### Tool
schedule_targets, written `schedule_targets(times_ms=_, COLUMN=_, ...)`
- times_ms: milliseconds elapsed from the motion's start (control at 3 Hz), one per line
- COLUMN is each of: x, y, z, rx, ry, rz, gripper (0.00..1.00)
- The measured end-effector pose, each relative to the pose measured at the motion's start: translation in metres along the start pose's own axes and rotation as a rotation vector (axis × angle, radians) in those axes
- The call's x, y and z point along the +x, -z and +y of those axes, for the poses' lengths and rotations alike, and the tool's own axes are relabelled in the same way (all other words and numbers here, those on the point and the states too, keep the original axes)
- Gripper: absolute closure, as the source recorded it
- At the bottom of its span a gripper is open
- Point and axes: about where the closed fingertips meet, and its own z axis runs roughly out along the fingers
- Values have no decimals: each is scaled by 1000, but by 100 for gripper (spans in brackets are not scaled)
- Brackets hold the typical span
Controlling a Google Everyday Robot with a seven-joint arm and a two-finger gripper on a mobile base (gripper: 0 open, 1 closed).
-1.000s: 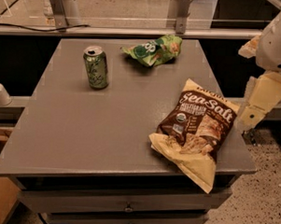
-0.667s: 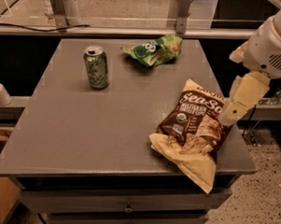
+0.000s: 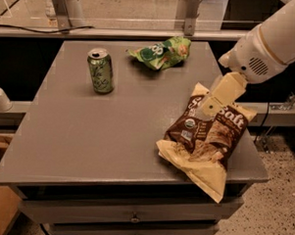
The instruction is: Knock green can over
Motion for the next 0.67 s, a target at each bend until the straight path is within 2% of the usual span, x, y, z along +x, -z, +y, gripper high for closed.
schedule_targets(times_ms=333, x=-29, y=-17, z=4, rx=-25, ry=-52, rz=-143, gripper=0)
schedule_targets(times_ms=667, x=-29, y=-17, z=4, rx=-25, ry=-52, rz=-143, gripper=0)
